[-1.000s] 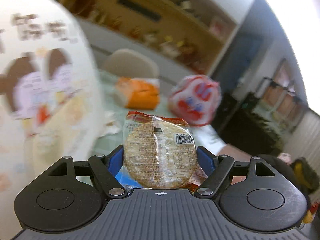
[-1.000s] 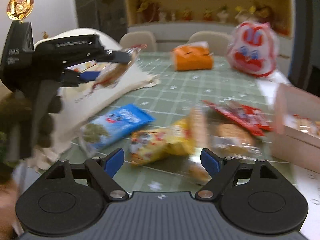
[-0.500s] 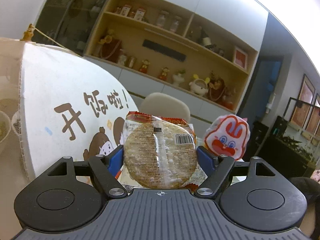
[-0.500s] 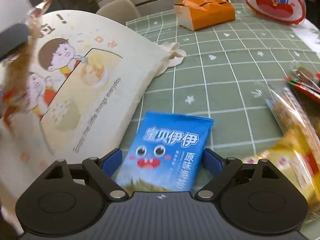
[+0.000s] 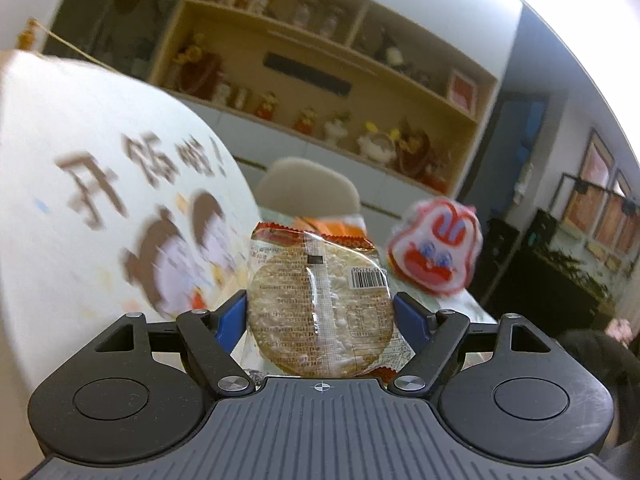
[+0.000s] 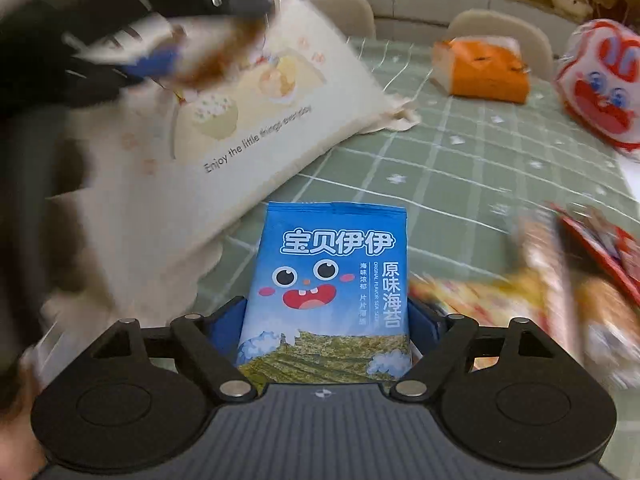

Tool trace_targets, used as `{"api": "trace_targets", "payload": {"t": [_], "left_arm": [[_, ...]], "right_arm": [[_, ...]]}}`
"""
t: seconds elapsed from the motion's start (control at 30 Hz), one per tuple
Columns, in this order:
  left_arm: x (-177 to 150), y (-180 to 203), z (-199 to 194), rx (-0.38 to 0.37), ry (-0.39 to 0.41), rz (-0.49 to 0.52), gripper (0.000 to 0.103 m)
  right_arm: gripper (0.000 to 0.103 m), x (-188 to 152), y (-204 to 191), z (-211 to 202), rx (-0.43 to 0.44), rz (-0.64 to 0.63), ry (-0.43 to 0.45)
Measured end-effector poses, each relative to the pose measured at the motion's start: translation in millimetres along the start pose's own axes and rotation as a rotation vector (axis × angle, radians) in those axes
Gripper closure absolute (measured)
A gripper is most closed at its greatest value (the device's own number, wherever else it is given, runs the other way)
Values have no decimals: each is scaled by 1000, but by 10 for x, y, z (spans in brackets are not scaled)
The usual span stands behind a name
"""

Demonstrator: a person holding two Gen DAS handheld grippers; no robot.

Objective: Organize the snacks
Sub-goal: 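Drop the cracker packet into the pink box with the left tool while the right drops the seaweed packet in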

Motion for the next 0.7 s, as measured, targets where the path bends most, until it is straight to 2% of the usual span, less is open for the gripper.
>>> {"api": "trace_targets", "payload": {"t": [0.1,0.23,0.33,0.5,0.6,0.7], "left_arm": [[-175,204,110,-79,-45,25,21],[-485,611,197,-227,-112,94,21],[-774,1005,189,-316,-223,114,21],[-1288,1855,-131,-478,-417,206,21],[-1467,2305,-256,-563,-520,244,21],[-1368,2686,-189,-621,-568,222,21]], "right_arm": [[20,-131,348,-585,-50,49,89],[20,-391,921,-1288,-196,109,179],[20,-703,1329,-1726,-309,167,205],[19,-1111,1849,-2165,-455,217,209],[19,-1177,2051,-2342,-472,237,237],[19,-1093,2230,-2510,-474,239,290]]}}
Point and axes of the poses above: each gripper's, at about its wrist camera, not at the fingertips, and z roughly the way its jaws point, y to its right, x to its top, the point moved 10 cm from there along z, roughly the way its jaws point, and after that the axes turned 7 degrees about y, right-handed, at the moved point
